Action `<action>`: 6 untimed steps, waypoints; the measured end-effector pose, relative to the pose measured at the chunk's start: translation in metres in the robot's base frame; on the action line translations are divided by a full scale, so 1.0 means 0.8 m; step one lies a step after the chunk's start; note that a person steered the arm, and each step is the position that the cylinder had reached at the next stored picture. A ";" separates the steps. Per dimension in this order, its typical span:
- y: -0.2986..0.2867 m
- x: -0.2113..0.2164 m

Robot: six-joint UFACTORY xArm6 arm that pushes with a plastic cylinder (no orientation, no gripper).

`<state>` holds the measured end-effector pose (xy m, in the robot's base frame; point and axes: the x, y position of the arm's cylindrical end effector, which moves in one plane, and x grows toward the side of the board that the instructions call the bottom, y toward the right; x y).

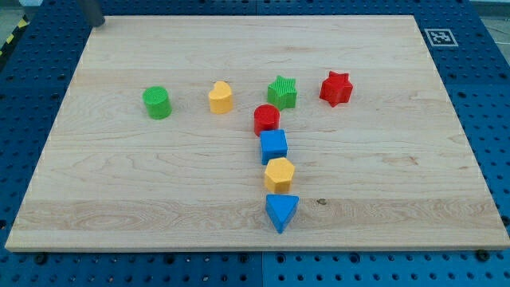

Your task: Place arm on top of green star

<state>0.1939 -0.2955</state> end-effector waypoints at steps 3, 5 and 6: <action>0.161 0.020; 0.276 0.108; 0.327 0.127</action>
